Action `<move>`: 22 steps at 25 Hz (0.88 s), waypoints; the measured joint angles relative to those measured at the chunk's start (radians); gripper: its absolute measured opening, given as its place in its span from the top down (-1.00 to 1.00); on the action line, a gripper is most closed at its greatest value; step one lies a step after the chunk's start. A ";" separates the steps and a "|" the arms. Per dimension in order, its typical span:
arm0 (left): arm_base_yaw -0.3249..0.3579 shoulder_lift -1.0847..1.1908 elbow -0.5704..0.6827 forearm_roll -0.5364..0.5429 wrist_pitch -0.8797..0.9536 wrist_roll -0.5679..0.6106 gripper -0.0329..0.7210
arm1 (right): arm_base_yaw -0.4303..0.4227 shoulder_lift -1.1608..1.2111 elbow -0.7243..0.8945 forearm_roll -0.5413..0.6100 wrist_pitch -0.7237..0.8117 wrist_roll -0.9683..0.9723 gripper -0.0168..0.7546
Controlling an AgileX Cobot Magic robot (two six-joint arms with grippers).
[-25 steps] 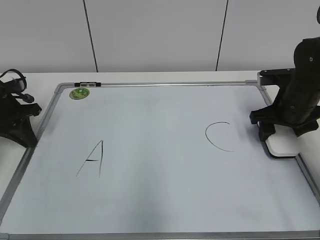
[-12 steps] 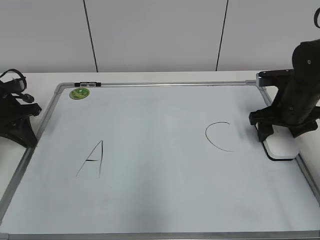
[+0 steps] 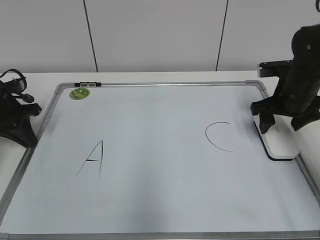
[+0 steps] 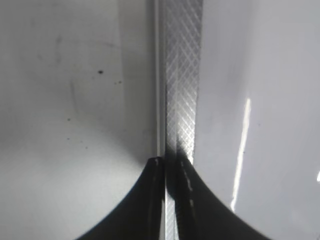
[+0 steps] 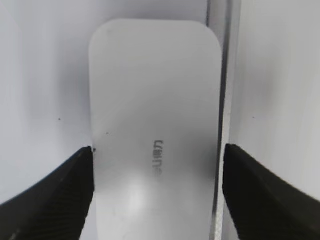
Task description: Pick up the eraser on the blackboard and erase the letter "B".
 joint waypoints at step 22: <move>0.006 -0.135 0.000 0.012 0.039 0.000 -0.21 | 0.000 -0.159 -0.158 0.066 0.232 -0.141 -0.57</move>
